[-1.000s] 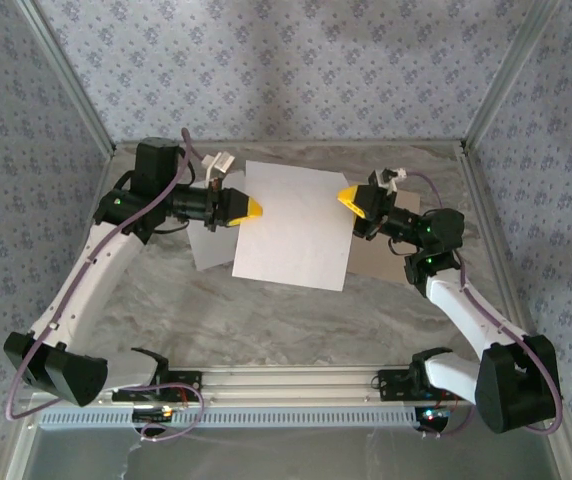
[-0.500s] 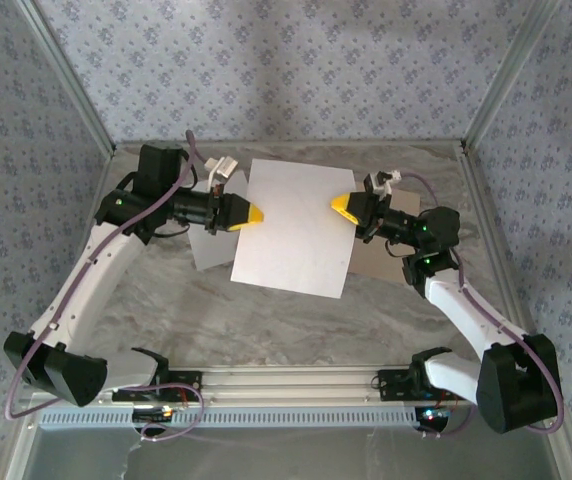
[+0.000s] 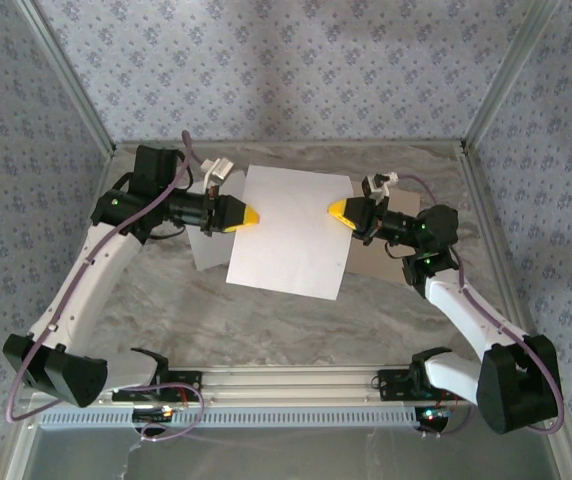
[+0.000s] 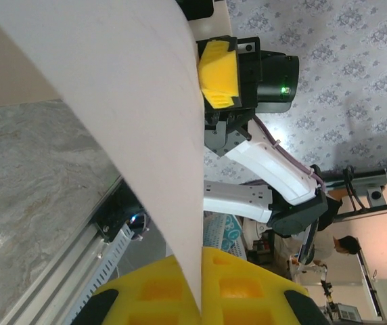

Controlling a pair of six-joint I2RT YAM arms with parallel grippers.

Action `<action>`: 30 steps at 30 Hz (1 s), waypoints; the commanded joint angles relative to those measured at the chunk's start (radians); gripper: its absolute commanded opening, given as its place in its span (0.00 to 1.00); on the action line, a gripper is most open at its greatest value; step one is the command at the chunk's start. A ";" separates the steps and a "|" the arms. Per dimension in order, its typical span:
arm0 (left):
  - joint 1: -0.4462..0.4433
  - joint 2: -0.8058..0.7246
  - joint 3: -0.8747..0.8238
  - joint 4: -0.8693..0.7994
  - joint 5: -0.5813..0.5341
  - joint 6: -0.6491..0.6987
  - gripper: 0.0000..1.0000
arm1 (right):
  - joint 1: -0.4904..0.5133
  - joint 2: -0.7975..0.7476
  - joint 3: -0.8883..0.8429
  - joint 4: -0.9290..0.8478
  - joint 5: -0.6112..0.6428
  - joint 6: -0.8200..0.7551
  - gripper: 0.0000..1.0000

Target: Put the files into the folder

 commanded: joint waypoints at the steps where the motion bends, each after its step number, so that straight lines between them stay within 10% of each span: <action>1: 0.002 -0.012 0.036 -0.055 0.037 0.052 0.00 | 0.007 -0.023 0.022 0.002 -0.029 -0.020 0.08; 3: 0.002 -0.010 0.039 -0.057 0.036 0.057 0.04 | 0.007 -0.029 0.014 -0.007 -0.033 -0.027 0.06; 7: 0.016 -0.004 0.040 -0.059 0.016 0.056 0.53 | 0.004 -0.073 0.016 -0.205 -0.056 -0.160 0.04; 11: 0.022 0.022 0.039 -0.087 -0.074 0.059 0.78 | -0.016 -0.152 0.136 -0.962 -0.022 -0.630 0.04; 18: 0.016 0.093 -0.036 -0.074 -0.359 0.028 0.83 | -0.016 -0.139 0.411 -1.768 0.398 -1.184 0.00; 30: -0.068 0.429 -0.140 0.252 -0.692 -0.100 0.81 | 0.012 -0.065 0.691 -1.974 0.737 -1.369 0.00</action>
